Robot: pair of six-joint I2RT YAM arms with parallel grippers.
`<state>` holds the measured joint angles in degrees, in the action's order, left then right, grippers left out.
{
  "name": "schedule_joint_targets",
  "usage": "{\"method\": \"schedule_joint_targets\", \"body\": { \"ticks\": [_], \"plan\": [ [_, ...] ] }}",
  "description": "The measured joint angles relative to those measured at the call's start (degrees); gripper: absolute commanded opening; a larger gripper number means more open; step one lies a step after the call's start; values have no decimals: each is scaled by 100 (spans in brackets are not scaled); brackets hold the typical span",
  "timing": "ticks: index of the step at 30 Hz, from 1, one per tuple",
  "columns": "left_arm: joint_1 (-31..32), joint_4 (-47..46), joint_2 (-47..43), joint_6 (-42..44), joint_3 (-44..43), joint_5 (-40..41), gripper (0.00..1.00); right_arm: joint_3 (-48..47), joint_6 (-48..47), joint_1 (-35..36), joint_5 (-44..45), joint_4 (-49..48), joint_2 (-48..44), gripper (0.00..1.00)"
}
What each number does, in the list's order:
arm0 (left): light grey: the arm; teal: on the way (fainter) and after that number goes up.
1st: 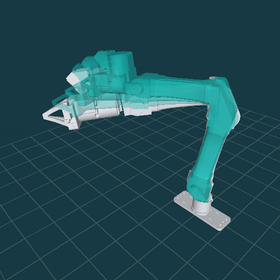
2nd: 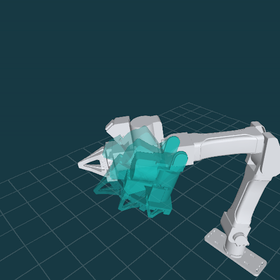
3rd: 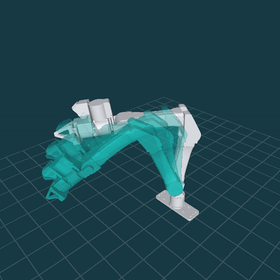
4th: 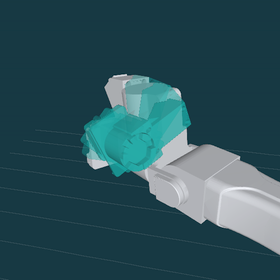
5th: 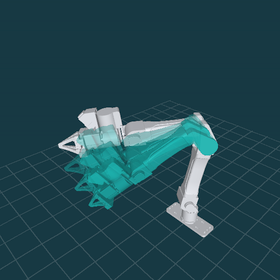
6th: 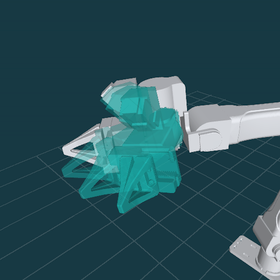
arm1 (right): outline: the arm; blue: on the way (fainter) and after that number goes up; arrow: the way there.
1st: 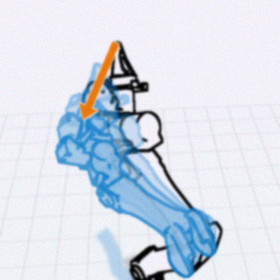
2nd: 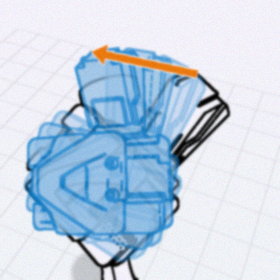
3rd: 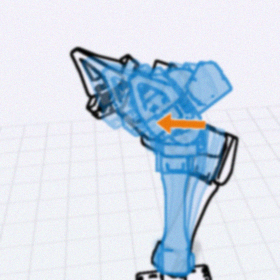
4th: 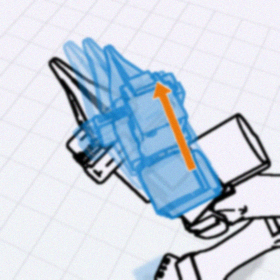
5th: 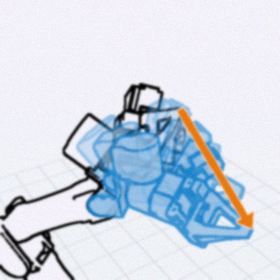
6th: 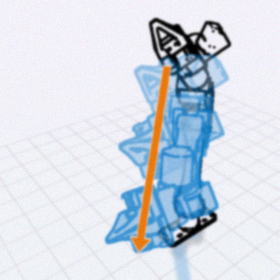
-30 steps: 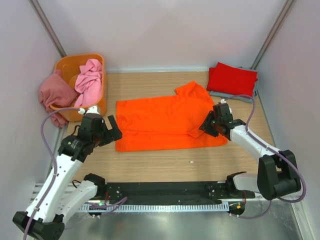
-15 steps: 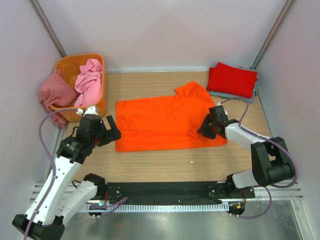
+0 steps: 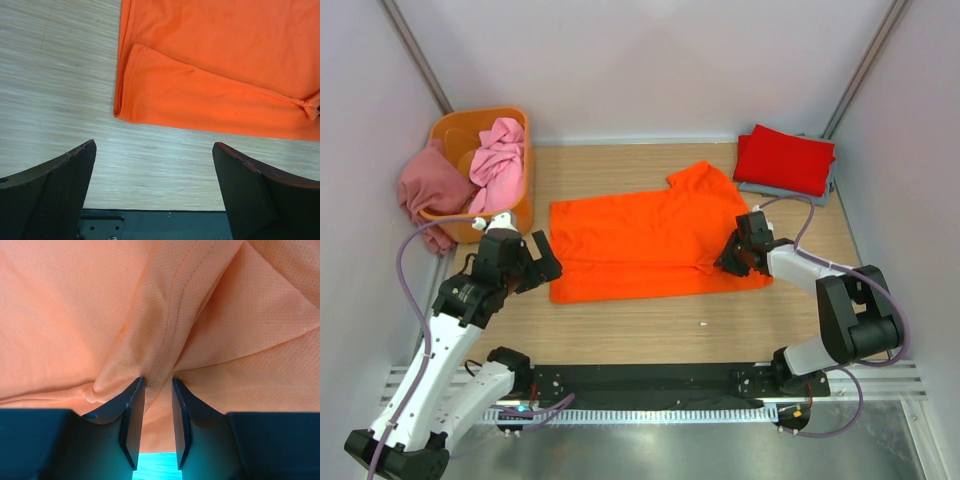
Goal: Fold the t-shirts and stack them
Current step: Fold the tshirt
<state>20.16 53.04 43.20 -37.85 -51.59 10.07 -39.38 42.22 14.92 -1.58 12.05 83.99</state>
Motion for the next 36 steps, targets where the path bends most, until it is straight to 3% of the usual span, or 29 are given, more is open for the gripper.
{"method": "schedule_joint_targets", "body": {
  "ticks": [17, 20, 24, 27, 33, 35, 36],
  "plan": [
    [0, 0, -52, 0, 0, 2, 100, -138, 42, 221, 0, 129, 2, 39],
    [0, 0, -63, 0, 0, 2, 100, -142, 50, 240, 0, 129, 2, 34],
    [0, 0, -66, 0, 0, 2, 100, -162, 92, 256, 15, 127, 2, 14],
    [0, 0, -66, 0, 0, 4, 100, -219, 116, 262, 17, 131, 20, 13],
    [-4, 0, -76, 0, 0, 22, 100, -748, 125, 426, 33, 175, 361, 14],
    [-4, 0, -76, 0, 0, 42, 100, -1054, 116, 505, 37, 214, 584, 20],
    [-4, 0, -76, 0, 0, 44, 100, -1198, 111, 535, 52, 225, 686, 28]
  ]
}}
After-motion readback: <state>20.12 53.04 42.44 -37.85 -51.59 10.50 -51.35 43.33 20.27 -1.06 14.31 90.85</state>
